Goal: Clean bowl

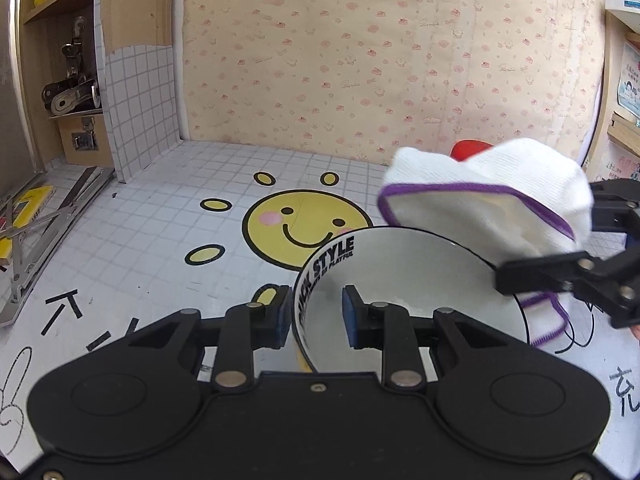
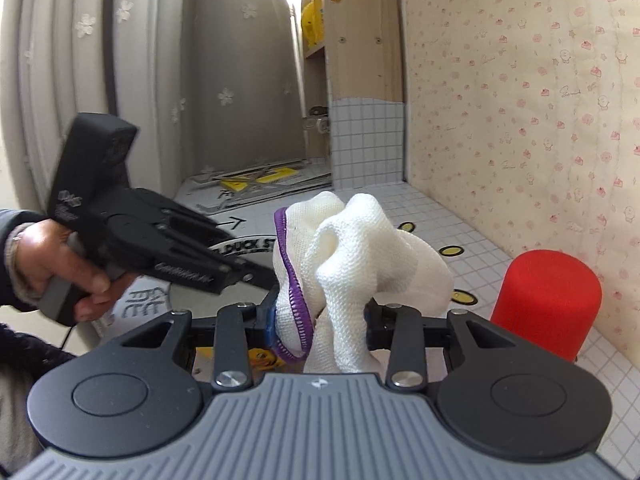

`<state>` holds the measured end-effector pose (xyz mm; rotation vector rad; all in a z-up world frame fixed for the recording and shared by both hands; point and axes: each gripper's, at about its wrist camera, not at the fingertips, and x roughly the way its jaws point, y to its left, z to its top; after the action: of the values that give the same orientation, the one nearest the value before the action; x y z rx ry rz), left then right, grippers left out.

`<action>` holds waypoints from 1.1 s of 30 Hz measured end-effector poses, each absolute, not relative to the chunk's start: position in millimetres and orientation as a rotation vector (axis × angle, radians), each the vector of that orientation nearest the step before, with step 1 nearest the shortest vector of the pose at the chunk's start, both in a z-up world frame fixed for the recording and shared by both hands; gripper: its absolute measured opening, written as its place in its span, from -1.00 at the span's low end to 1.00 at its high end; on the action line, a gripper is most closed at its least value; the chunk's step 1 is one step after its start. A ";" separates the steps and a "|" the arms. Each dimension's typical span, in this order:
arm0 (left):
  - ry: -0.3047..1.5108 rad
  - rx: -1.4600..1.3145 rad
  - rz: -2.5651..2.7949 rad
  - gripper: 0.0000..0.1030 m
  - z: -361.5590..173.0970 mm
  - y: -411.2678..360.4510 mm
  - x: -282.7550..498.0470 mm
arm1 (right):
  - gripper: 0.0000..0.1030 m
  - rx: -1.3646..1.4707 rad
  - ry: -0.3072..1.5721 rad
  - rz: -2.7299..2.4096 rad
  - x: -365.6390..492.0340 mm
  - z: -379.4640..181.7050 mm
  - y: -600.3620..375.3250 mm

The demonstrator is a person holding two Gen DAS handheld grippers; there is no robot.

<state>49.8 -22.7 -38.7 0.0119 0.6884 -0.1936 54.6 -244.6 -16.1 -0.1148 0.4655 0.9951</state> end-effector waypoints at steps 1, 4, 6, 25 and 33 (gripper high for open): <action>0.689 0.016 -0.195 -0.45 -39.5 -23.8 49.2 | -0.22 -0.110 0.467 1.000 54.1 -16.0 -246.4; 0.689 0.015 -0.203 -0.45 -40.6 -24.3 45.8 | -0.23 -0.100 0.468 0.962 58.6 -17.5 -243.8; 0.691 0.006 -0.206 -0.45 -40.4 -23.0 43.4 | -0.22 -0.069 0.467 0.922 66.5 -20.1 -236.5; 0.681 -0.007 -0.195 -0.45 -39.5 -27.0 45.8 | -0.06 -0.040 0.516 0.972 72.2 -25.2 -241.7; 0.675 0.001 -0.209 -0.44 -34.1 -24.2 50.2 | 0.11 -0.038 0.535 0.957 77.2 -31.2 -231.4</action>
<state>50.2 -24.2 -34.1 0.0008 0.6751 -0.2087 77.2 -231.3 -31.2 -0.0378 0.5350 0.9569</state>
